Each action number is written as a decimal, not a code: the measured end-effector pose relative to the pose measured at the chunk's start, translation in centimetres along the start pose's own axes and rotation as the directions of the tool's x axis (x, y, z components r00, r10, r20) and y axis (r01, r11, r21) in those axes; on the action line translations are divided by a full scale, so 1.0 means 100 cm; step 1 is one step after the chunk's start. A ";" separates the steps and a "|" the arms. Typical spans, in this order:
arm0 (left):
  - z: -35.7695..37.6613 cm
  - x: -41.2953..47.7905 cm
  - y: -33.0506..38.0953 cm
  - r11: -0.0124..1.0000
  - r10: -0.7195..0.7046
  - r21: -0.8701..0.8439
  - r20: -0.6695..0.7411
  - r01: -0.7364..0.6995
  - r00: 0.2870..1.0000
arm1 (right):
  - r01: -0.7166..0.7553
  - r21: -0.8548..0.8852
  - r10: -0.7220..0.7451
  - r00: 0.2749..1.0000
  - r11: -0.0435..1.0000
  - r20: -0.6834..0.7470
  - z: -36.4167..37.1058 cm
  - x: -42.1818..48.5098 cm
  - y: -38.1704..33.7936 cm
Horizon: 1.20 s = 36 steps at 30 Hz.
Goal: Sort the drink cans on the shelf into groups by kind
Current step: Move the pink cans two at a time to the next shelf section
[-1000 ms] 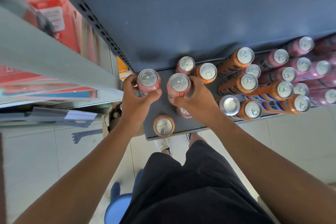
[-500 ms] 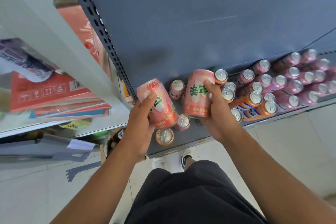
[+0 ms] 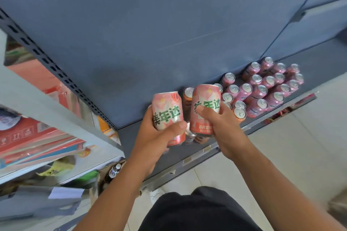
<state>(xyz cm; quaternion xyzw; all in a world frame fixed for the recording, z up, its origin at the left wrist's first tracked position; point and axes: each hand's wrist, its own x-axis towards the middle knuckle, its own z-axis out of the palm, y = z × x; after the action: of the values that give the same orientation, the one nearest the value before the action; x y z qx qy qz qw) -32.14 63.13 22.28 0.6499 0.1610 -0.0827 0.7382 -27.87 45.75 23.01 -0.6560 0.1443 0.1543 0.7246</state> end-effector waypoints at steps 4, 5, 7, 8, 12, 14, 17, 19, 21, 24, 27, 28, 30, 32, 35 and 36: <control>0.066 0.002 0.005 0.999 0.047 0.007 0.044 -0.048 0.998 | 0.049 0.038 -0.047 0.997 0.998 -0.055 -0.066 -0.011 -0.011; 0.087 0.001 0.006 0.998 0.059 0.018 0.054 -0.060 0.997 | 0.064 0.054 -0.060 0.996 0.996 -0.071 -0.086 -0.014 -0.014; 0.129 -0.001 0.005 0.996 0.077 0.033 0.057 -0.079 0.995 | 0.094 0.084 -0.086 0.991 0.992 -0.100 -0.129 -0.021 -0.021; 0.153 -0.003 0.004 0.996 0.081 0.040 0.066 -0.083 0.995 | 0.109 0.097 -0.097 0.988 0.989 -0.120 -0.153 -0.025 -0.025; 0.244 -0.008 0.001 0.991 0.102 0.068 0.136 -0.112 0.985 | 0.169 0.149 -0.133 0.965 0.974 -0.225 -0.246 -0.042 -0.040; 0.287 -0.009 -0.001 0.989 0.108 0.079 0.199 -0.126 0.974 | 0.206 0.154 -0.157 0.948 0.966 -0.278 -0.287 -0.052 -0.047; 0.348 -0.014 -0.001 0.986 0.103 0.097 0.295 -0.137 0.950 | 0.260 0.183 -0.177 0.910 0.948 -0.375 -0.341 -0.067 -0.054; 0.383 -0.014 -0.002 0.981 0.107 0.111 0.361 -0.156 0.927 | 0.281 0.199 -0.173 0.885 0.939 -0.432 -0.371 -0.076 -0.056; 0.415 -0.013 -0.003 0.977 0.118 0.115 0.414 -0.181 0.903 | 0.292 0.215 -0.157 0.860 0.932 -0.486 -0.398 -0.083 -0.057; 0.458 -0.006 -0.005 0.972 0.115 0.125 0.481 -0.197 0.869 | 0.298 0.244 -0.118 0.822 0.923 -0.557 -0.434 -0.087 -0.057; 0.498 0.006 -0.009 0.971 0.082 0.147 0.540 -0.189 0.838 | 0.305 0.259 -0.091 0.789 0.916 -0.607 -0.469 -0.087 -0.059; 0.512 0.011 -0.010 0.971 0.068 0.157 0.548 -0.183 0.834 | 0.308 0.258 -0.086 0.778 0.916 -0.622 -0.481 -0.085 -0.060; 0.537 0.024 -0.014 0.970 0.057 0.164 0.560 -0.178 0.826 | 0.319 0.264 -0.078 0.759 0.910 -0.646 -0.505 -0.078 -0.064; 0.565 0.038 -0.016 0.970 0.042 0.170 0.577 -0.171 0.815 | 0.323 0.263 -0.071 0.743 0.909 -0.665 -0.530 -0.068 -0.070; 0.611 0.065 -0.020 0.971 0.025 0.176 0.599 -0.162 0.800 | 0.317 0.244 -0.067 0.722 0.916 -0.688 -0.569 -0.048 -0.081; 0.629 0.076 -0.022 0.972 0.021 0.173 0.607 -0.158 0.794 | 0.312 0.237 -0.062 0.713 0.920 -0.699 -0.583 -0.040 -0.085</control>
<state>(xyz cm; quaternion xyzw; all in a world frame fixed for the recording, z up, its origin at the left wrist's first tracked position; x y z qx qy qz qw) -17.55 1.49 24.12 0.6727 -0.1226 -0.2662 0.6794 -28.38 -13.22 26.62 -0.5434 0.3546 -0.1983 0.7346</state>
